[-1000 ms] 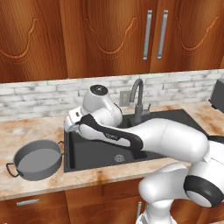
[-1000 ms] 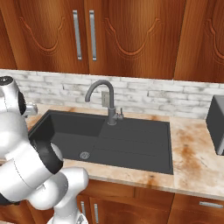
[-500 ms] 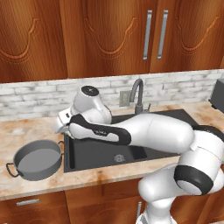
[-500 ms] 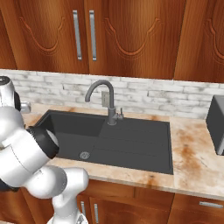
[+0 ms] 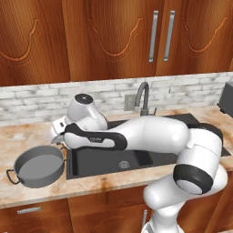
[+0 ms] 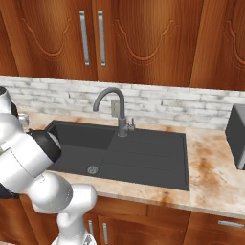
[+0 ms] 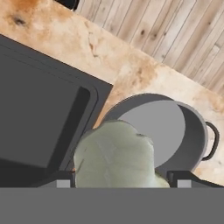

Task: Dump the garlic from the pot into the sink. Then turn on the water and wash the garlic. Then turn off the water and put the garlic back in the pot.

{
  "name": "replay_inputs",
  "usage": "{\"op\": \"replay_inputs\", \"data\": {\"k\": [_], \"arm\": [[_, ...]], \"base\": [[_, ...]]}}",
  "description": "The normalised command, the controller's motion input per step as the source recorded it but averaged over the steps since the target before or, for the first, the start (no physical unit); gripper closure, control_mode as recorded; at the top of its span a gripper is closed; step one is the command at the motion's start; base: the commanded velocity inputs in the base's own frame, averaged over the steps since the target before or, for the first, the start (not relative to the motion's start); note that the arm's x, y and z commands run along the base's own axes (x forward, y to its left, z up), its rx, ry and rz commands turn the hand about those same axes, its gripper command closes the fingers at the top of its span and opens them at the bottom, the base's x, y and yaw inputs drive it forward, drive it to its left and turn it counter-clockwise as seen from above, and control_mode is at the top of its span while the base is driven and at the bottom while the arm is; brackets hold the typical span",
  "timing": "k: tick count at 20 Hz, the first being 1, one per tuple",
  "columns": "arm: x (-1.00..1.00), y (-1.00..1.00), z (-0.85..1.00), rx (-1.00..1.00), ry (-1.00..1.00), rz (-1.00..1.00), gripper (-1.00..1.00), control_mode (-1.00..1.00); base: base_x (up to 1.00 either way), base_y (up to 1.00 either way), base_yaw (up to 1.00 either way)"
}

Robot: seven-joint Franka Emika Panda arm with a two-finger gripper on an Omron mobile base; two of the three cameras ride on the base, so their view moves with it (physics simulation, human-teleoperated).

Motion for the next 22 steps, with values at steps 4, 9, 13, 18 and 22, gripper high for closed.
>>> {"op": "replay_inputs", "data": {"k": [4,9,13,18,22], "arm": [[0.04,0.33,-0.42,0.00,0.09,0.00,1.00,-1.00],[0.18,0.35,-0.32,-0.01,0.11,0.00,1.00,-1.00],[0.40,0.25,-0.26,-0.02,0.13,0.00,1.00,-1.00],[0.46,0.33,-0.37,-0.07,0.12,0.00,1.00,-1.00],[0.43,0.61,-0.23,-0.13,0.09,0.00,1.00,-1.00]], "base": [[0.00,0.00,0.00],[0.00,0.00,0.00],[0.00,0.00,0.00],[0.00,0.00,0.00],[0.00,0.00,0.00]]}}
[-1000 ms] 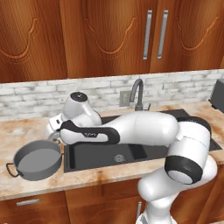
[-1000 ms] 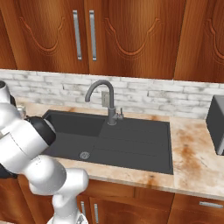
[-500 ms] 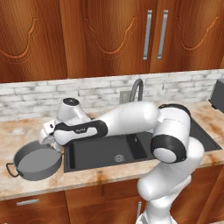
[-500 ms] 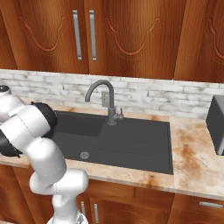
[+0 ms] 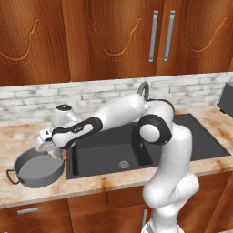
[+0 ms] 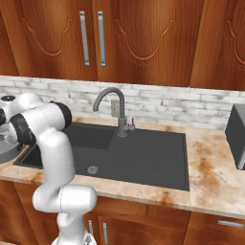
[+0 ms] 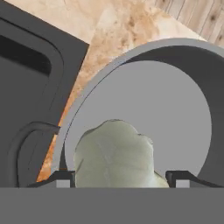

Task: Dump the garlic from the pot into the sink. Then turn on the water and wash the garlic. Then turn off the water and put the garlic back in the pot.

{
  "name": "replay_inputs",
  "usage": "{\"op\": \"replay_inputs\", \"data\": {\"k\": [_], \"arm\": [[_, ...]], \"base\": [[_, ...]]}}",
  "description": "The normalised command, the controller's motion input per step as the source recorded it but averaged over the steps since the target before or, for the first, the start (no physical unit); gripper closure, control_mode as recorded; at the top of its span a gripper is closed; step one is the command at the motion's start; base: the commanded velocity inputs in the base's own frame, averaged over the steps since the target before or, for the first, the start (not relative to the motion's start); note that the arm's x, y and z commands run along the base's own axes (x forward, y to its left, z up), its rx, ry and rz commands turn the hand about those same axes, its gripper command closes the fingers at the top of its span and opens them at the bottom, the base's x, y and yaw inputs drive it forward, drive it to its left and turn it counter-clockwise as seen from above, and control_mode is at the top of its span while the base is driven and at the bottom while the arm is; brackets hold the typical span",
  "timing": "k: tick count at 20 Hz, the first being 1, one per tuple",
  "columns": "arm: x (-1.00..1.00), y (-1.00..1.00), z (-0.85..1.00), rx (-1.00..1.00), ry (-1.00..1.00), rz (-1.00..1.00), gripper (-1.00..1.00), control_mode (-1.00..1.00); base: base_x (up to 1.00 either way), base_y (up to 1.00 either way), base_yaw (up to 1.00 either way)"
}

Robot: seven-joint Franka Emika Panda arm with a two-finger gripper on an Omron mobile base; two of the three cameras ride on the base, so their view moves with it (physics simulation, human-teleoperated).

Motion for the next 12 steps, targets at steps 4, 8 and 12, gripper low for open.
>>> {"op": "replay_inputs", "data": {"k": [4,8,12], "arm": [[0.43,0.64,-0.16,-0.13,0.08,0.00,1.00,-1.00],[0.38,0.57,-0.32,-0.14,0.09,0.00,1.00,-1.00],[0.18,0.52,-0.56,-0.15,0.12,0.00,1.00,-1.00]], "base": [[0.00,0.00,0.00],[0.00,0.00,0.00],[0.00,0.00,0.00]]}}
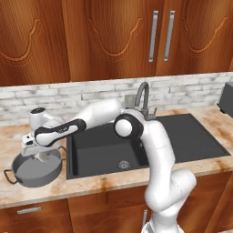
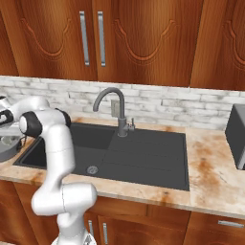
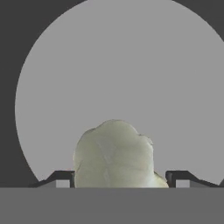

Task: Dump the garlic from the pot into the sink. Then turn on the water and wash the garlic. Then turn off the water and put the garlic back in the pot.

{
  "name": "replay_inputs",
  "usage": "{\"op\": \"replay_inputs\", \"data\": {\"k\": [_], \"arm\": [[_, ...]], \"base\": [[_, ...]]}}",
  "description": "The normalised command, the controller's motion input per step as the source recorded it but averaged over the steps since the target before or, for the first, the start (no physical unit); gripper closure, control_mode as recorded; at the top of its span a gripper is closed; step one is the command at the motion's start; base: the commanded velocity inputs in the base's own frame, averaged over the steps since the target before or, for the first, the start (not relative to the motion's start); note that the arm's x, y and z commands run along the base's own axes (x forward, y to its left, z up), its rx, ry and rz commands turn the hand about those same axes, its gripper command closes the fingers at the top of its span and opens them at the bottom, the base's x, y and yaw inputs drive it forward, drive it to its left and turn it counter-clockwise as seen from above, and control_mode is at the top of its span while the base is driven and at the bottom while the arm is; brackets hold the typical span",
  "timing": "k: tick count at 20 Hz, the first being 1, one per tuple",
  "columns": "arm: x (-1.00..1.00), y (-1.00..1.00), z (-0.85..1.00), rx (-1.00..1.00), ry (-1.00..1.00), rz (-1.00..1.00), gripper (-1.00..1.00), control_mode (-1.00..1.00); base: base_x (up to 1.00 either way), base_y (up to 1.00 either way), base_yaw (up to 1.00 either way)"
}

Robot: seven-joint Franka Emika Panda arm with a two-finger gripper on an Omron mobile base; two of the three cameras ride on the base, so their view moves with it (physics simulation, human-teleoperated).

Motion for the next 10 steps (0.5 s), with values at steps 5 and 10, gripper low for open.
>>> {"op": "replay_inputs", "data": {"k": [5,10], "arm": [[-0.12,0.15,-0.14,-0.06,0.03,0.00,-1.00,-1.00],[-0.95,-0.67,0.13,0.03,-0.18,0.00,-1.00,-1.00]], "base": [[0.00,0.00,0.00],[0.00,0.00,0.00]]}}
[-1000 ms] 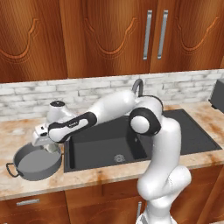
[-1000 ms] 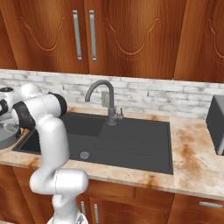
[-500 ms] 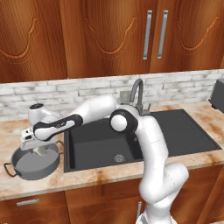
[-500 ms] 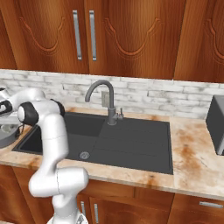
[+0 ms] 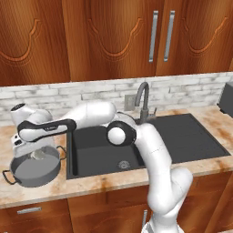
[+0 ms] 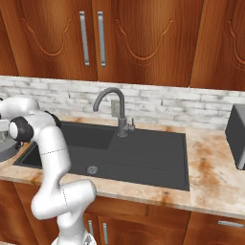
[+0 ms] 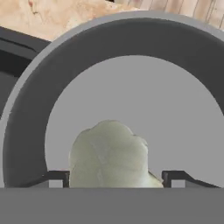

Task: Dump the garlic from the pot into the sink. Then turn on the water and wash the garlic. Then turn off the water and put the garlic back in the pot.

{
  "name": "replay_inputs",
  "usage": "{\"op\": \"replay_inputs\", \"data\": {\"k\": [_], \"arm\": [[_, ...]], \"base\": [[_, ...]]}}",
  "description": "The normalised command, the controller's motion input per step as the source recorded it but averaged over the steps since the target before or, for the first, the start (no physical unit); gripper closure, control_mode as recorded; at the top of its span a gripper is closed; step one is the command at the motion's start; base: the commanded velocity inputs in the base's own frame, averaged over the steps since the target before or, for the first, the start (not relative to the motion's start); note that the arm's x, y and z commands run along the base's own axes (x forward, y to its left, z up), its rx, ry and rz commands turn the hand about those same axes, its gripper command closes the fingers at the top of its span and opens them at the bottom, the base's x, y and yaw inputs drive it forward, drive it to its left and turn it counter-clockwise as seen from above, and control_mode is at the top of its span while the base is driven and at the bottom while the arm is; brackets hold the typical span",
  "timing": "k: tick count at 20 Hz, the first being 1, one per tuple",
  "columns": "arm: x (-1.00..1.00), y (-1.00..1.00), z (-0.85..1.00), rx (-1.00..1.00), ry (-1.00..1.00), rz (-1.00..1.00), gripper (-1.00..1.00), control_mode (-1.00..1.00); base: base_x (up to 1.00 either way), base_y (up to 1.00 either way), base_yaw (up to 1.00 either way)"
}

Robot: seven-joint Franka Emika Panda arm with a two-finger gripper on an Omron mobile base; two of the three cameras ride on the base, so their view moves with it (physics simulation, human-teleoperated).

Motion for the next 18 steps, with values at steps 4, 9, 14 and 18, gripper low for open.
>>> {"op": "replay_inputs", "data": {"k": [4,9,14,18], "arm": [[-1.00,-1.00,0.04,0.10,-0.31,0.00,-1.00,-1.00],[-0.64,-1.00,0.01,0.11,-0.34,0.01,-1.00,-1.00],[-0.59,-1.00,0.55,0.18,-0.26,0.00,-1.00,-1.00],[-0.19,-1.00,0.93,0.27,-0.11,0.00,-1.00,-1.00]], "base": [[0.00,0.00,0.00],[0.00,0.00,0.00],[0.00,0.00,0.00],[0.00,0.00,0.00]]}}
